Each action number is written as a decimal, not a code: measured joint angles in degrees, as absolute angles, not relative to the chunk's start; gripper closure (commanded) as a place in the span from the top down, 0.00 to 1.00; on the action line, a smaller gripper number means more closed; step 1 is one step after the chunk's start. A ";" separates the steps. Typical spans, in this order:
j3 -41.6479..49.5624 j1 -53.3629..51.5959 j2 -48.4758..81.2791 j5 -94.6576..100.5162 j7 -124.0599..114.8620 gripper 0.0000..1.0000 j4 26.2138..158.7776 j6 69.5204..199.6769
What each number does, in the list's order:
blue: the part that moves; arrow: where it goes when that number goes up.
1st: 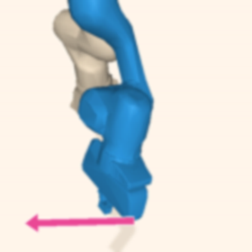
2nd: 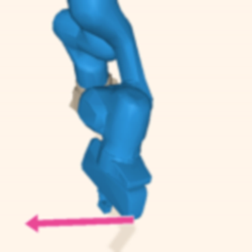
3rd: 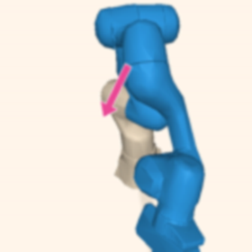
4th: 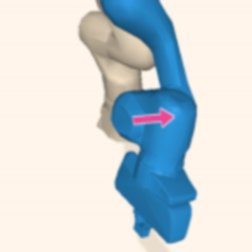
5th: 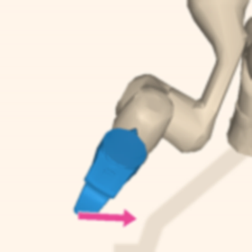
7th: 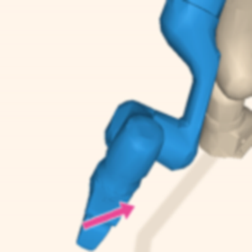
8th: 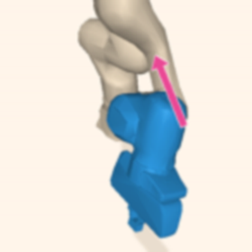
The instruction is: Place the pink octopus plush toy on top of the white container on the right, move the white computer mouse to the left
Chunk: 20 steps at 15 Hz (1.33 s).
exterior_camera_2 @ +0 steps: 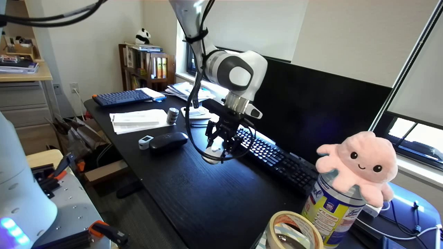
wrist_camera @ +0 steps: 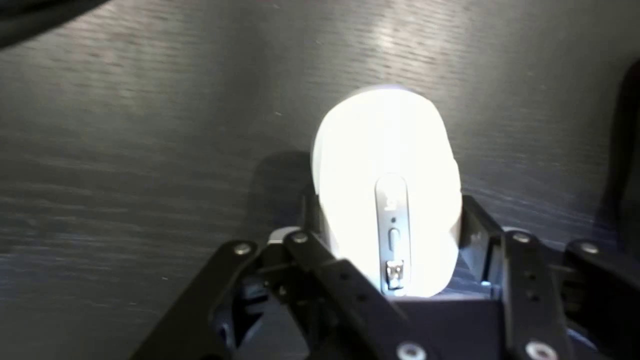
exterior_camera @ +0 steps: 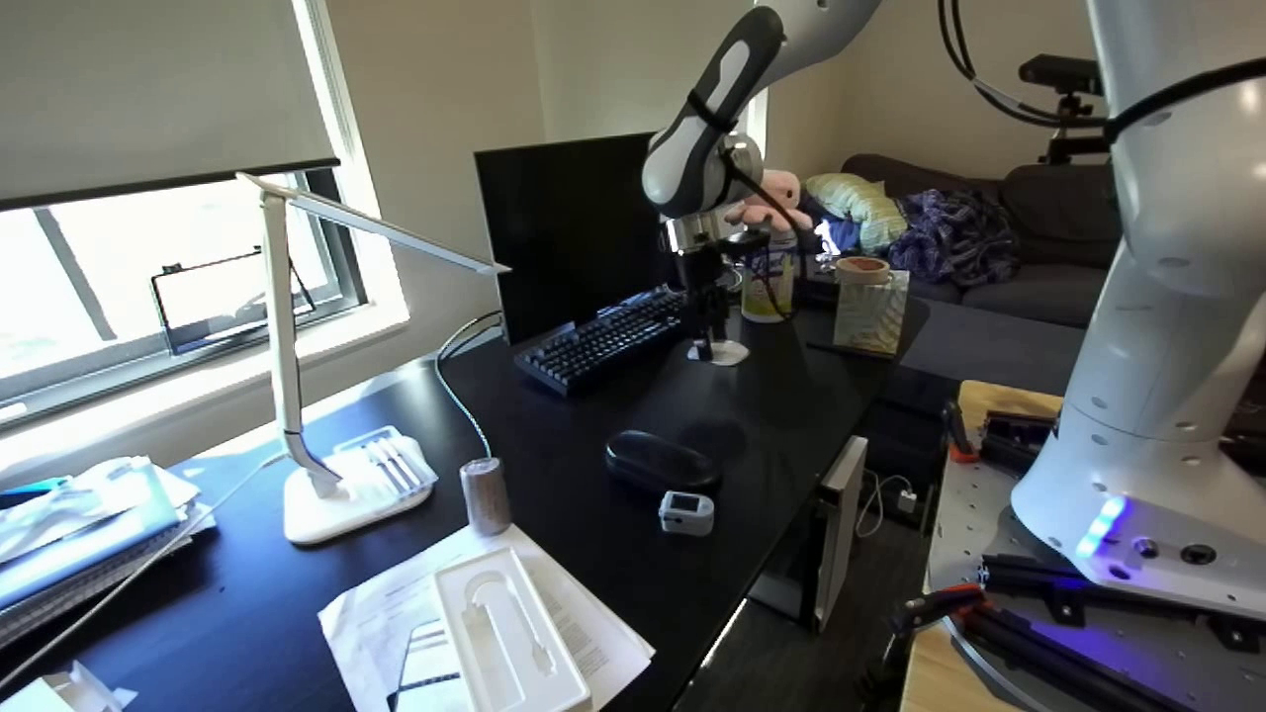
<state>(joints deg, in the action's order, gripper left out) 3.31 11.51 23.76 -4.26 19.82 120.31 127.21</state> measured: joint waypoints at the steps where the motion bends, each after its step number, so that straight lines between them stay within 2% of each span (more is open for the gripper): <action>1: 1.71 11.05 24.52 -6.41 19.81 0.41 119.44 127.21; 6: -3.70 5.45 27.11 -9.29 15.89 0.41 110.30 125.44; 7: -4.09 4.14 27.39 -9.16 15.35 0.66 107.89 123.91; 9: -5.02 2.25 27.54 -8.58 15.65 0.66 104.81 123.47; 10: -5.24 1.80 27.55 -8.54 15.67 0.41 104.35 123.47; 13: -5.19 1.71 27.79 -8.67 15.48 0.41 104.34 123.46; 20: -2.44 -3.62 36.28 -8.69 -8.38 0.41 97.28 125.00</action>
<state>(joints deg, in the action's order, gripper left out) -2.44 -3.62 36.28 -8.69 -8.38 97.28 125.00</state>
